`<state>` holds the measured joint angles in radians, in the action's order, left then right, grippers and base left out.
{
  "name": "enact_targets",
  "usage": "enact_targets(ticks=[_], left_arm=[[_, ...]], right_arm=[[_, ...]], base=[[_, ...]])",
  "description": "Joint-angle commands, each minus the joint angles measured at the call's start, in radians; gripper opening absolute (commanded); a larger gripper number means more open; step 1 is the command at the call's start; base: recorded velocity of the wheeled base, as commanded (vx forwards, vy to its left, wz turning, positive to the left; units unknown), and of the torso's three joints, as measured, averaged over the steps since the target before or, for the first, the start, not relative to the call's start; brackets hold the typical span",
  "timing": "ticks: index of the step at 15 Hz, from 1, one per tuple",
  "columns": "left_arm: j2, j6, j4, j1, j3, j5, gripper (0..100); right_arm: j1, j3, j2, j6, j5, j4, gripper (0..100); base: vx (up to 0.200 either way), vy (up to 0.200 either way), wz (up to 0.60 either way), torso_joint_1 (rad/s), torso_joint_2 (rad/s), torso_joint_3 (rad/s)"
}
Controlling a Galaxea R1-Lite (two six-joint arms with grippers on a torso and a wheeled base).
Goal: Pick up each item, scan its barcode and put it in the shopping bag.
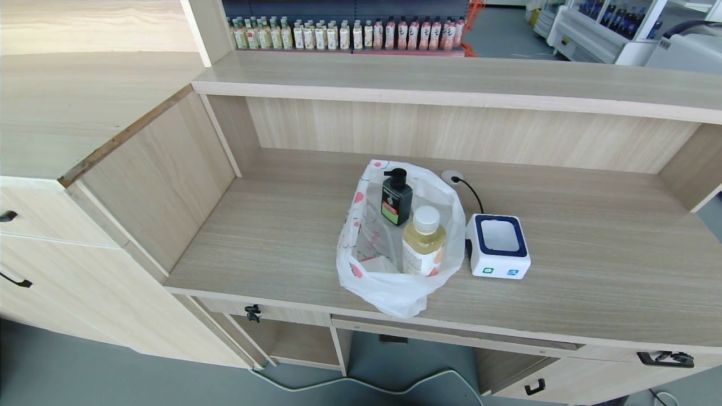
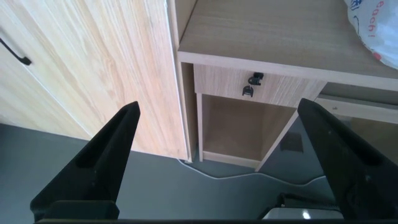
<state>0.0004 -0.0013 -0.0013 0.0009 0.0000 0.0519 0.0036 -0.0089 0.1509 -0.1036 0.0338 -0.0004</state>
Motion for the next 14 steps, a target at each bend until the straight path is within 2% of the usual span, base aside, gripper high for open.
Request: enact_targets(ticks=[1, 14], left_arm=[[0.000, 0.000, 0.000, 0.001, 0.000, 0.000, 100], [0.000, 0.000, 0.000, 0.001, 0.000, 0.000, 100]], right_arm=[[-0.005, 0.006, -0.151, -0.004, 0.011, 0.020, 100], [-0.007, 0.006, -0.151, 0.024, 0.008, 0.023, 100]], base=[[0.000, 0.000, 0.00, 0.000, 0.00, 0.000], [0.000, 0.000, 0.00, 0.000, 0.00, 0.000]])
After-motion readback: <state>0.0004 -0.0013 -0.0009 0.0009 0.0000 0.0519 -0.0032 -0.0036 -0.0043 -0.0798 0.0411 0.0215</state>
